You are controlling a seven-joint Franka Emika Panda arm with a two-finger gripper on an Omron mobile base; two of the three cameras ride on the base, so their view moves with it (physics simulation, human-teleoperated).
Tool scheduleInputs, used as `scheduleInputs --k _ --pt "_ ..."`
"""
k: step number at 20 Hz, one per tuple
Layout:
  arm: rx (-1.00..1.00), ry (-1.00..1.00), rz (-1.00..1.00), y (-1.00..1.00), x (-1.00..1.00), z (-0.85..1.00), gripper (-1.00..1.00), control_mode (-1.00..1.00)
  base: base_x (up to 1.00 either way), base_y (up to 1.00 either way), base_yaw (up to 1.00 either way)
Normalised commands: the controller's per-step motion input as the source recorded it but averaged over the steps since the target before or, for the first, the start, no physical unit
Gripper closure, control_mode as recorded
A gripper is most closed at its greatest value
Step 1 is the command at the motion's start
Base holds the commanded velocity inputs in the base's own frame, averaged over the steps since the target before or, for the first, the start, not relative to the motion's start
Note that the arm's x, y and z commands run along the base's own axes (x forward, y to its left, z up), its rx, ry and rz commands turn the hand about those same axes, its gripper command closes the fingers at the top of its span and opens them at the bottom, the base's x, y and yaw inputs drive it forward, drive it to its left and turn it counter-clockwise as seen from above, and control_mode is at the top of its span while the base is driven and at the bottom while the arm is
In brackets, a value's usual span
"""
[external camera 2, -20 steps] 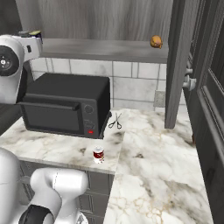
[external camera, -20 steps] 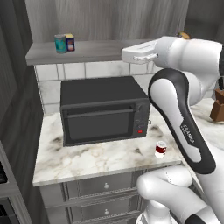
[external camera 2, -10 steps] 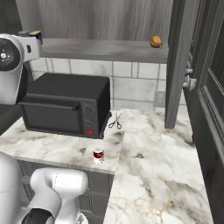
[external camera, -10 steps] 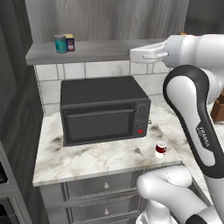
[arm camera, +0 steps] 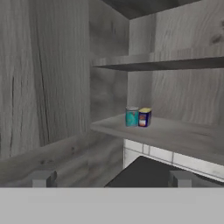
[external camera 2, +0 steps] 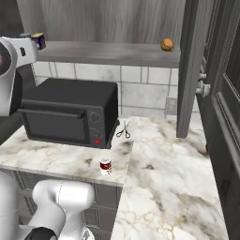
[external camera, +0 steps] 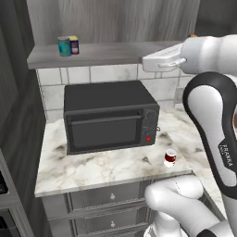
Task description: Pick the cans from the counter and place them in their designated side in the cabinet.
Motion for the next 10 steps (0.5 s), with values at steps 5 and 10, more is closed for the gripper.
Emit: scheduleInputs --k 5,10 --pt "-0.05 0.00 0.00 -0.02 -0.22 0.00 -1.00 -1.00 0.00 0.00 0.00" --pt "-0.03 -0.01 0.00 -0.15 -0.29 0.02 -1.00 -1.00 0.00 0.00 0.00"
